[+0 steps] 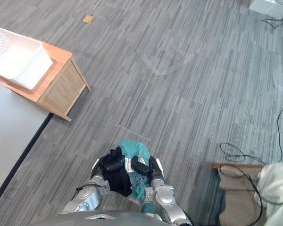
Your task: Tidy up the quilt and then pick up the clothes from the bed and put them into the laundry hamper
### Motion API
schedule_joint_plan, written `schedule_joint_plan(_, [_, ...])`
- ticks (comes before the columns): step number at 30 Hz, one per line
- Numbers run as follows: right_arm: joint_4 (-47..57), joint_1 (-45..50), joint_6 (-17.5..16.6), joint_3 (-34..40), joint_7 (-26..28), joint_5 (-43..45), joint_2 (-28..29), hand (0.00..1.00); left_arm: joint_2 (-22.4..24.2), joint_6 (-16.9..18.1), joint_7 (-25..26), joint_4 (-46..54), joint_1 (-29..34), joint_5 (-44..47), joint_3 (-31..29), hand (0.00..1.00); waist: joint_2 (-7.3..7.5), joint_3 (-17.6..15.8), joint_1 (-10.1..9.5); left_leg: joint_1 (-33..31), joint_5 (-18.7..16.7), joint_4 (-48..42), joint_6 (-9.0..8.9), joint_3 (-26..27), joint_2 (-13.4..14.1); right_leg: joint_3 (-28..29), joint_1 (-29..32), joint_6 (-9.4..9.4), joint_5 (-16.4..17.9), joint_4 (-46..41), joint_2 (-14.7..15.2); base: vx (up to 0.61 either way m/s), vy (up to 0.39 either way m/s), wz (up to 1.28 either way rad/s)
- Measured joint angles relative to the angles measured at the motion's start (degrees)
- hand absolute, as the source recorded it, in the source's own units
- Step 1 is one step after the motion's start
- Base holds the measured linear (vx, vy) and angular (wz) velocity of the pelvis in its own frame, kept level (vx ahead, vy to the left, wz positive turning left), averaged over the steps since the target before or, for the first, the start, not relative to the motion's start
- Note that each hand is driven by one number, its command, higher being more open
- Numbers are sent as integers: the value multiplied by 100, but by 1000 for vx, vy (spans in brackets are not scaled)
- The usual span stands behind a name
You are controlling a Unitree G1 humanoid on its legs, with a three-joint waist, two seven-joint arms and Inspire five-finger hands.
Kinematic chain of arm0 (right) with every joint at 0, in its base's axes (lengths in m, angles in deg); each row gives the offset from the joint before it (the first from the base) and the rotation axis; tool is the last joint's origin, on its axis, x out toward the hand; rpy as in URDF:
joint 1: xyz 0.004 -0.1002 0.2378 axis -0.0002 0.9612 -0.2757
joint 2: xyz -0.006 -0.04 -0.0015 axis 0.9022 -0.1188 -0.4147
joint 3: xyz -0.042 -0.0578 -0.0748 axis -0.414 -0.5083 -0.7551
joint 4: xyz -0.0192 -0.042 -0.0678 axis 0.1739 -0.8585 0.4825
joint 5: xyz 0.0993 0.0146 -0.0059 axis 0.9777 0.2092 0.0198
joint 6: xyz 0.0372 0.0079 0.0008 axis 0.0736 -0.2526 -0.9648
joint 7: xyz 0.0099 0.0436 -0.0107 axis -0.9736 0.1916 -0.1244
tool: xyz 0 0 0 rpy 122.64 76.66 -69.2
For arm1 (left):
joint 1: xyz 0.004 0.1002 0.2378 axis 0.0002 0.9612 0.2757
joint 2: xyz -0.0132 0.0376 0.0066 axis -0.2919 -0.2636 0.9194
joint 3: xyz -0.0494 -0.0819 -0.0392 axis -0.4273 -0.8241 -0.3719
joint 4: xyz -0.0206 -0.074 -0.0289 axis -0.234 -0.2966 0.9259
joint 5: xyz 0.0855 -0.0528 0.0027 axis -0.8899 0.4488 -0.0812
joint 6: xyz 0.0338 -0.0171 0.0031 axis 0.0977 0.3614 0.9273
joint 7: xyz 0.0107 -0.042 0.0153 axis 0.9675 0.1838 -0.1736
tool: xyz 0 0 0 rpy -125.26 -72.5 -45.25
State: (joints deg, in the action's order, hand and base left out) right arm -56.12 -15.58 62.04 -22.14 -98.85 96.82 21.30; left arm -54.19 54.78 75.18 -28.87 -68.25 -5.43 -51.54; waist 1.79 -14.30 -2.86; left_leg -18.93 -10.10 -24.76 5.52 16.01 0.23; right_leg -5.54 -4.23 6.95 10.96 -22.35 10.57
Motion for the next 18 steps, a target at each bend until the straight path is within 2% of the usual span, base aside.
schedule_joint_plan(1, [-39, 3, -2, 10, -18, -4, 29, 0, -6, 3, 12, 0, -3, 0, 2, 0, -2, -4, 11, 271, -42, 189, -2, -6, -20, 138, 279, 116, -248, -786, 14, 557, 241, -1])
schedule_joint_plan(2, [-76, 46, -7, 7, -49, -6, 121, 0, -37, 6, 19, -6, 18, 1, 9, 0, 13, -45, 65, 900, -83, 583, -6, -40, -84, 412, 765, 269, -484, -2288, 0, 541, 183, 12])
schedule_joint_plan(3, [-76, 90, -17, 9, -73, -6, 181, 0, -75, 35, 20, -8, 57, 1, 29, 0, -24, -68, 180, 1479, -85, 936, -8, -125, -110, 431, 1148, 168, -416, -3452, -28, 543, 151, 20])
schedule_joint_plan(4, [-72, 109, -38, 7, -78, -8, 195, 0, -95, 61, 20, -7, 63, 1, 52, 0, -57, -79, 231, 1745, -85, 1112, -8, -161, -97, 377, 1320, 92, -372, -3830, -53, 695, 105, 30])
schedule_joint_plan(5, [-65, 118, -137, 25, -98, -49, 225, 0, -128, 164, 20, -7, 19, 0, 103, 0, -131, -129, 350, 2407, -85, 1562, -8, -265, -69, 163, 1843, -231, -181, -4210, -94, 573, 38, 24])
schedule_joint_plan(7, [-55, 92, -203, 44, -153, -146, 238, 0, -139, 197, 20, -9, -53, 1, 133, 0, -171, -153, 455, 2661, -126, 1762, -42, -433, -30, 70, 2228, -417, -31, -4056, -178, 423, -38, 31])
schedule_joint_plan(8, [11, 20, -231, 79, -208, -197, 243, 0, -167, 232, 20, -20, -172, 1, 172, 0, -235, -242, 597, 2858, -223, 1857, -90, -563, 68, 16, 2611, -551, 145, -3633, -295, 487, -152, 57])
schedule_joint_plan(10, [138, -79, -301, 128, -265, -194, 246, 0, -187, 237, 17, -130, -390, 2, 266, 0, -285, -324, 737, 3072, -315, 1927, -179, -721, 200, -140, 2975, -577, 168, -2428, -345, 508, -182, 62])
schedule_joint_plan(11, [184, -120, -301, 136, -302, -195, 245, 0, -187, 238, -3, -153, -449, 2, 286, 0, -333, -351, 786, 3204, -422, 1947, -335, -748, 316, -212, 3065, -535, 96, -1679, -383, 601, -271, 57])
schedule_joint_plan(12, [191, -98, -293, 159, -329, -193, 263, 0, -219, 237, -74, -164, -450, 2, 257, 0, -306, -334, 793, 3552, -624, 2084, -598, -778, 448, -276, 3071, -433, -403, -128, -423, 634, -288, 49])
schedule_joint_plan(13, [192, -70, -290, 155, -329, -192, 280, 0, -240, 237, -122, -180, -437, 2, 246, 0, -283, -323, 795, 3710, -722, 2140, -756, -796, 478, -297, 2989, -386, -1138, 334, -439, 802, -341, 29])
schedule_joint_plan(14, [168, -133, -246, 168, -332, -190, 241, 0, -164, 231, -169, -361, -470, 6, 207, 0, -562, -336, 770, 3871, -840, 2166, -950, -760, 714, -461, 2882, -528, -1579, 341, -660, 676, -246, -14])
schedule_joint_plan(15, [140, -313, -204, 279, -336, -190, 270, 0, -125, 207, -243, -438, -523, 29, 176, 0, -692, -302, 780, 3781, -663, 2081, -982, -665, 890, -521, 2983, -719, -1382, 120, -849, 767, -291, -35])
schedule_joint_plan(16, [130, -357, -192, 418, -346, -189, 334, 0, -142, 202, -324, -466, -548, 29, 163, 0, -681, -309, 797, 3926, -299, 2070, -976, -665, 898, -531, 3036, -836, -1018, -320, -873, 595, -237, -35])
schedule_joint_plan(17, [128, -352, -188, 473, -347, -190, 339, 0, -133, 201, -358, -462, -532, 30, 165, 0, -685, -308, 824, 3946, -153, 1944, -999, -674, 918, -560, 3009, -875, -864, -492, -876, 449, -210, -11])
schedule_joint_plan(18, [114, -341, -185, 502, -352, -192, 316, 0, -111, 202, -427, -460, -494, 32, 155, 0, -689, -308, 871, 3845, 24, 1438, -1022, -721, 960, -671, 2850, -918, -639, -592, -885, 559, -282, 3])
